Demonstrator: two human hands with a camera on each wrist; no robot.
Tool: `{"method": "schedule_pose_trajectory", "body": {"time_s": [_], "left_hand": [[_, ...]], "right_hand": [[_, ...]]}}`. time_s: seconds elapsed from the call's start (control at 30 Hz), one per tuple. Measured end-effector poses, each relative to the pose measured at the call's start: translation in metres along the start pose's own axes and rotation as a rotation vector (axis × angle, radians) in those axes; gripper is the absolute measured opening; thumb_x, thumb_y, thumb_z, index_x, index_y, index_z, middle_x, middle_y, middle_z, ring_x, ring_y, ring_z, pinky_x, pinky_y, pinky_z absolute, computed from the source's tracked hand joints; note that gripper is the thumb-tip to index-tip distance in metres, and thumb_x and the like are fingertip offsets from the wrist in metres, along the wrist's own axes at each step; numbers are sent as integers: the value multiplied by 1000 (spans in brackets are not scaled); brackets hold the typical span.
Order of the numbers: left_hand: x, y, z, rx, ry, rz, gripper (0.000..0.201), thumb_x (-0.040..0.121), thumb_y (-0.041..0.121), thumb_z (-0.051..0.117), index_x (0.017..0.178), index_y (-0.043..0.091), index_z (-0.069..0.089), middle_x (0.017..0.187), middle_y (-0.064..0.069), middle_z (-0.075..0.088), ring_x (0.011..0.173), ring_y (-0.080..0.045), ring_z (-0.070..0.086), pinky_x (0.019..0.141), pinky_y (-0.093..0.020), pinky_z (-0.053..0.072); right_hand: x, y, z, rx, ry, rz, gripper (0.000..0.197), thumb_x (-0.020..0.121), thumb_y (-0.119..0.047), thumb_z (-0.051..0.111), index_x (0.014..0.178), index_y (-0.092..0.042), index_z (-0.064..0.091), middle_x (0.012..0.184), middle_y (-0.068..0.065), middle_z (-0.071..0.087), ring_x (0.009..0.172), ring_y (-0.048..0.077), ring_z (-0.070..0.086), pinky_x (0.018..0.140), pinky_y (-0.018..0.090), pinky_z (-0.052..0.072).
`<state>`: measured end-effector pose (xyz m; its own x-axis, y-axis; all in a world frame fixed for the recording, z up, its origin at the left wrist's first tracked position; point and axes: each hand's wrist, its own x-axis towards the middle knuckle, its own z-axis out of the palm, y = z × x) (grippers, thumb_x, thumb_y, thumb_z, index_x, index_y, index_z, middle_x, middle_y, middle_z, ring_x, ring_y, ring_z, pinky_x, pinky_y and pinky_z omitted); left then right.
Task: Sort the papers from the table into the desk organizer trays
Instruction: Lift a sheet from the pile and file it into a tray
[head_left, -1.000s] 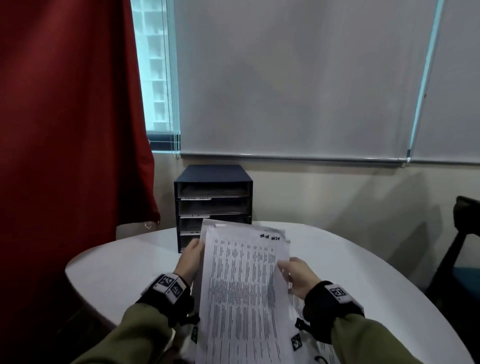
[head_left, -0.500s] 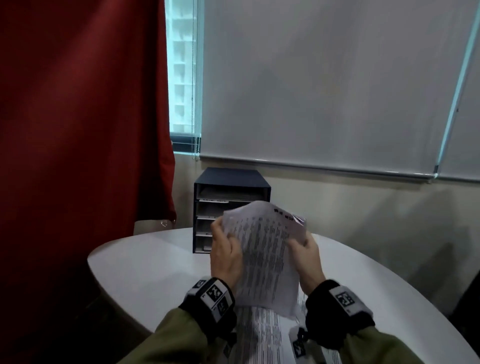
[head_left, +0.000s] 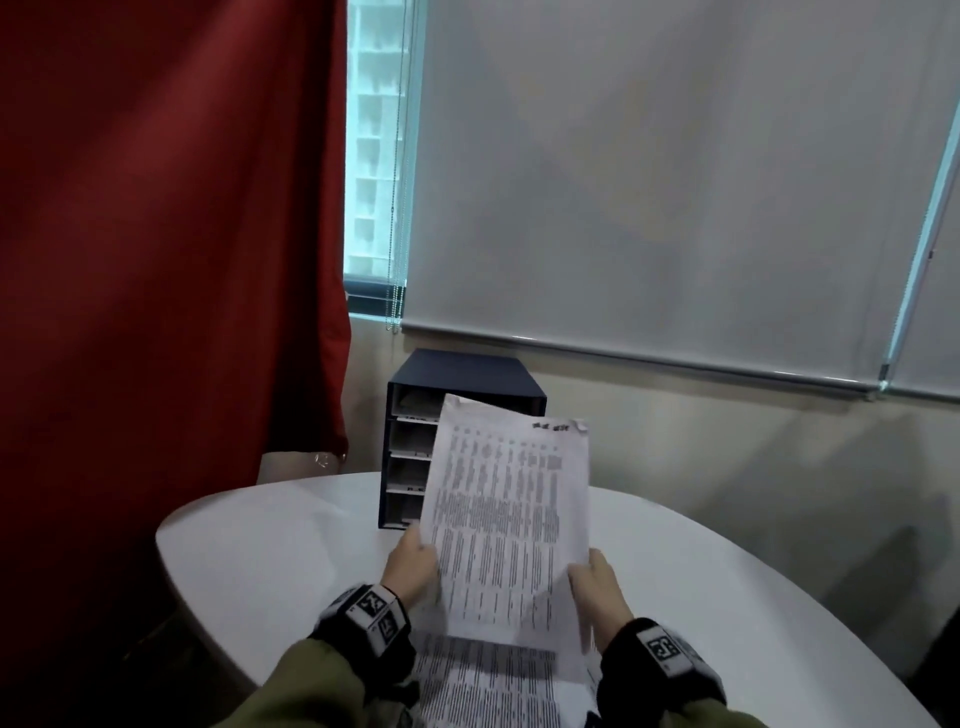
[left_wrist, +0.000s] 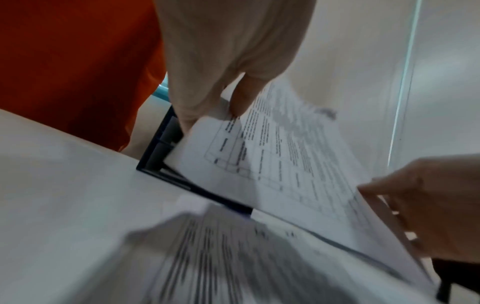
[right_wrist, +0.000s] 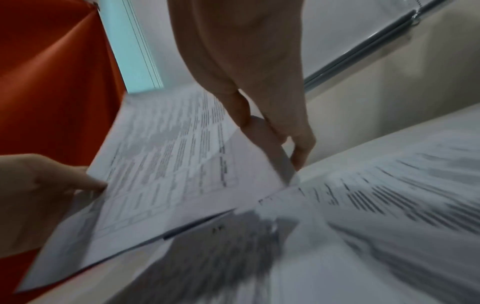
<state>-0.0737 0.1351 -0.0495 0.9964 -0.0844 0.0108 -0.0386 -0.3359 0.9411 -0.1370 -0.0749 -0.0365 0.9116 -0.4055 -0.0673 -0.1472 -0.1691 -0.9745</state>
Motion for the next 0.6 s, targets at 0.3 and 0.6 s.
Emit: {"method": "schedule_pose_trajectory", "body": {"time_s": [0.3, 0.6], "left_hand": [[80, 31, -62, -69, 24, -107, 8, 69, 2, 47, 72, 6, 53, 103, -25, 64, 87, -27, 55, 76, -36, 44], [72, 79, -80, -158, -193, -213, 30, 90, -5, 28, 112, -1, 48, 91, -24, 62, 52, -23, 61, 41, -24, 50]], "right_hand": [[62, -59, 29, 80, -166, 114, 32, 85, 11, 28, 95, 8, 58, 84, 22, 62, 68, 31, 61, 61, 31, 52], [137, -109, 35, -3, -191, 149, 12, 80, -2, 49, 89, -2, 58, 90, 16, 57, 79, 29, 57, 69, 34, 45]]}}
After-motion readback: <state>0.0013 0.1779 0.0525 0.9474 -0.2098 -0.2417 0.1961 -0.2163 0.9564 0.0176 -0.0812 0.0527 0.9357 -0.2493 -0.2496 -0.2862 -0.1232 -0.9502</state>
